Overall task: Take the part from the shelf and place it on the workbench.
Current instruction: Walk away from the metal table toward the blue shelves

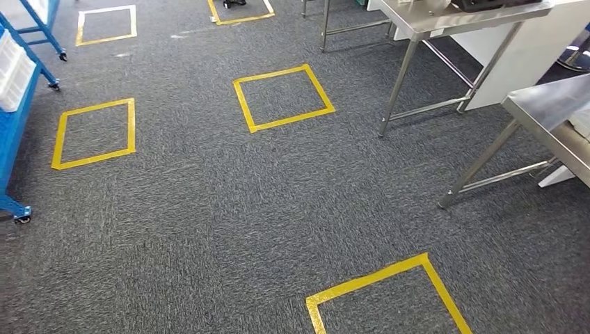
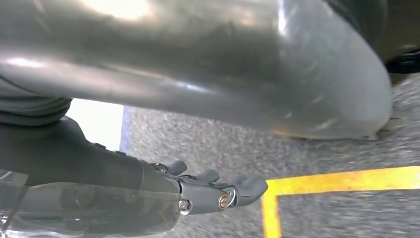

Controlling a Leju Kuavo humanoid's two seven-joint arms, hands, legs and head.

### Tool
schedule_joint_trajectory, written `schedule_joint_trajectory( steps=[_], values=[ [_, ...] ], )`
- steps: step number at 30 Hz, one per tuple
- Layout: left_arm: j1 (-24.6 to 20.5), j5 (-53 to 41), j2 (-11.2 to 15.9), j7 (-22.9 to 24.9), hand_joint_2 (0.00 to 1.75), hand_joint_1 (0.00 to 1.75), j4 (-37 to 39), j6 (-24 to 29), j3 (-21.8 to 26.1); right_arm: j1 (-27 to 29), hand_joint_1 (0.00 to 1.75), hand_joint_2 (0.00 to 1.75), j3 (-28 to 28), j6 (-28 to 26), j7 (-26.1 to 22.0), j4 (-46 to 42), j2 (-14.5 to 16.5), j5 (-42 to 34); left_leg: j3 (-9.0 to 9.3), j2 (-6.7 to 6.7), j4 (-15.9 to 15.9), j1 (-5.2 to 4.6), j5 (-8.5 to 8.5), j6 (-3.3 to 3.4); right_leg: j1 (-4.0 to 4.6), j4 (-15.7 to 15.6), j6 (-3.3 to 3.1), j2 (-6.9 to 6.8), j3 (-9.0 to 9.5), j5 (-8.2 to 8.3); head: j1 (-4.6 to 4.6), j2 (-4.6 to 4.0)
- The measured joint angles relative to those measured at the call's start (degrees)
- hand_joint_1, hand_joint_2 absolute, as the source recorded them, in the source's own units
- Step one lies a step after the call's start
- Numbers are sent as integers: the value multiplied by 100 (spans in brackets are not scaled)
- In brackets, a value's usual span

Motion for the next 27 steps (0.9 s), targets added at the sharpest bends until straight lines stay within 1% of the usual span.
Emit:
schedule_joint_trajectory(
  steps=[1,2,3,4,5,6,7,8,9,10,11,12,13,14,15,16,17,18,19,20,21,22,23,24,25,26,27],
  values=[
    [1,-12,-1,0,0,0,0,-1,-3,-5,0,0,-10,15,0,-1,-11,-10,-20,-66,-6,5,15,-47,11,-22,-21,-18,4,-2,-1,-1],
    [9,-21,1,0,0,0,0,-1,-4,-9,0,0,-20,21,0,-1,-17,-22,-34,-122,-17,14,31,-90,8,-39,-55,-88,11,14,-1,-1],
    [20,-28,2,0,0,0,0,1,-6,-8,0,0,-30,28,2,-1,-24,-32,-56,-69,10,9,14,-117,2,-73,-96,-166,32,33,-3,-1],
    [25,-31,4,1,0,0,0,3,-7,-4,0,0,-42,37,1,-1,-29,-40,-113,67,123,1,-63,-139,-6,-109,-143,-250,51,54,-16,-1],
    [23,-33,5,1,0,0,0,5,-9,8,0,0,-55,49,-1,-1,-34,-45,-223,247,356,-9,-211,-154,-9,-140,-183,-341,65,70,-31,-1],
    [17,-35,5,1,0,0,0,7,-11,23,0,0,-67,64,-3,-2,-41,-48,-377,442,692,-12,-409,-165,8,-148,-209,-436,72,72,-42,-1],
    [9,-37,5,1,0,0,0,7,-12,36,0,0,-78,78,-7,-2,-48,-49,-557,548,1086,-6,-613,-182,24,-146,-228,-529,68,67,-54,-1],
    [5,-38,4,0,0,0,0,7,-13,45,0,0,-88,90,-11,-3,-56,-49,-704,592,1421,1,-752,-197,38,-142,-232,-624,64,60,-55,-1],
    [6,-40,3,-1,0,0,0,7,-14,50,0,0,-96,97,-17,-3,-64,-49,-765,615,1591,9,-791,-209,47,-137,-233,-714,61,51,-54,-1],
    [12,-41,2,-1,0,0,0,7,-14,49,0,0,-102,102,-22,-3,-70,-49,-712,637,1540,15,-724,-216,51,-130,-227,-798,61,41,-54,-1],
    [16,-43,3,-1,0,0,0,7,-14,46,0,0,-104,103,-28,-3,-74,-49,-541,684,1264,19,-572,-218,53,-118,-216,-871,67,27,-55,-1],
    [17,-44,5,-2,0,0,0,7,-15,43,0,0,-106,104,-33,-3,-76,-49,-298,791,859,20,-398,-211,57,-103,-197,-937,79,8,-56,-1],
    [10,-44,8,-4,0,0,0,7,-17,43,0,0,-107,104,-36,-3,-78,-48,-77,909,476,7,-271,-191,72,-79,-169,-997,88,-19,-58,-1],
    [2,-44,9,-9,0,0,0,4,-20,43,0,0,-108,104,-40,-3,-81,-45,76,997,206,-6,-196,-159,86,-61,-139,-1052,99,-42,-49,-1],
    [-3,-44,11,-15,0,0,0,2,-22,41,0,0,-109,104,-45,-3,-84,-42,142,1045,71,-23,-175,-123,97,-49,-109,-1103,109,-58,-38,-1],
    [-1,-44,13,-19,0,0,0,1,-24,32,0,0,-109,104,-50,-3,-87,-37,135,1010,43,-43,-180,-87,105,-48,-78,-1153,119,-67,-28,-1],
    [6,-44,15,-22,0,0,0,-1,-25,16,0,0,-110,104,-55,-3,-88,-31,124,945,29,-44,-167,-49,98,-57,-48,-1198,134,-71,-20,-1],
    [15,-44,17,-23,0,0,0,-1,-25,1,0,0,-110,104,-59,-3,-90,-26,126,890,4,-40,-148,-14,81,-43,-12,-1163,146,-97,-16,-1],
    [19,-44,19,-24,0,0,0,-2,-25,-5,0,0,-111,104,-62,-3,-92,-22,133,833,-23,-33,-126,23,67,36,21,-1053,121,-173,-9,-1],
    [16,-44,20,-25,0,0,0,-4,-25,-2,0,0,-111,105,-63,-3,-94,-19,142,778,-49,-21,-103,59,50,228,45,-898,40,-312,-1,-1],
    [11,-44,20,-26,0,0,0,-6,-25,7,0,0,-111,106,-64,-3,-97,-16,143,722,-58,-19,-87,84,35,538,61,-724,-102,-496,10,-1],
    [5,-44,21,-27,0,0,0,-9,-26,18,0,0,-112,106,-66,-3,-99,-13,131,656,-57,-24,-79,101,32,922,64,-611,-295,-686,15,-1],
    [0,-44,22,-28,0,0,0,-11,-26,26,0,0,-113,106,-66,-3,-101,-9,123,583,-54,-31,-74,110,30,1277,65,-561,-479,-815,16,-1],
    [1,-45,22,-28,0,0,0,-14,-27,31,0,0,-113,107,-66,-3,-103,-6,120,503,-51,-38,-72,114,30,1491,62,-541,-603,-837,16,-1],
    [4,-46,23,-29,0,0,0,-16,-27,35,0,0,-113,107,-64,-3,-105,-3,122,419,-45,-42,-72,114,29,1502,54,-525,-638,-741,16,-1],
    [6,-49,23,-29,0,0,0,-19,-27,38,0,0,-114,108,-63,-3,-108,-2,130,332,-38,-44,-74,111,29,1284,39,-493,-566,-536,16,-1],
    [7,-51,22,-29,0,0,0,-21,-28,44,0,0,-114,109,-61,-3,-113,-1,137,248,-30,-43,-77,105,26,920,17,-404,-426,-286,17,-1]
  ],
)
